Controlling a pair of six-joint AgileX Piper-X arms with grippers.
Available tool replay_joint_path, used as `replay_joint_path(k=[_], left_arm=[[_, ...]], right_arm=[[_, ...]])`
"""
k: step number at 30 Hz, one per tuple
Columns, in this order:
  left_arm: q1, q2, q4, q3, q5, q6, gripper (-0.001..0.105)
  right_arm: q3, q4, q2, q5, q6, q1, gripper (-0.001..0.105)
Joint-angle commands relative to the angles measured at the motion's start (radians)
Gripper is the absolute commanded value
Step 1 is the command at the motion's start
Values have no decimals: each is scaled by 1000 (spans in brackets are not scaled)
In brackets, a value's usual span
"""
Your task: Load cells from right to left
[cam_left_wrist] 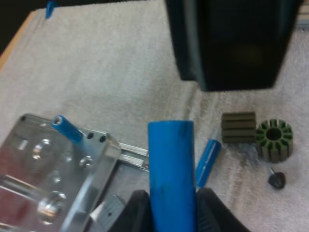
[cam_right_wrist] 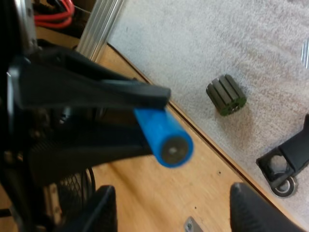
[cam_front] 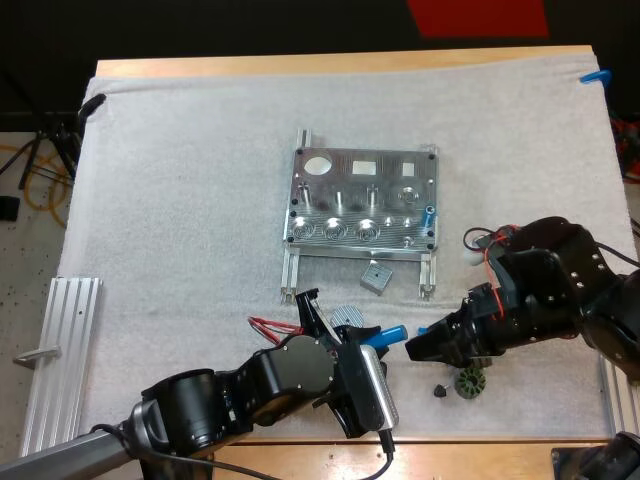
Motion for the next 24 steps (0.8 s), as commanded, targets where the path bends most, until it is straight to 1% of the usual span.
replay_joint_path(k=[1, 5, 10, 17, 21, 24], left_arm=[[0, -2, -28, 18, 17, 1, 0], [0, -2, -71, 58, 31, 1, 0], [0, -2, -115, 60, 36, -1, 0], [0, 24, -128, 81, 30, -4, 0], [0, 33, -178, 99, 30, -8, 0], [0, 33, -212, 98, 30, -8, 0]], right_arm=[[4, -21, -1, -13, 2, 1, 51], [31, -61, -1, -18, 45, 1, 51], [60, -95, -1, -29, 60, 1, 51], [64, -139, 0, -44, 90, 1, 51], [74, -140, 0, -44, 100, 1, 51], [92, -140, 0, -44, 106, 1, 51]])
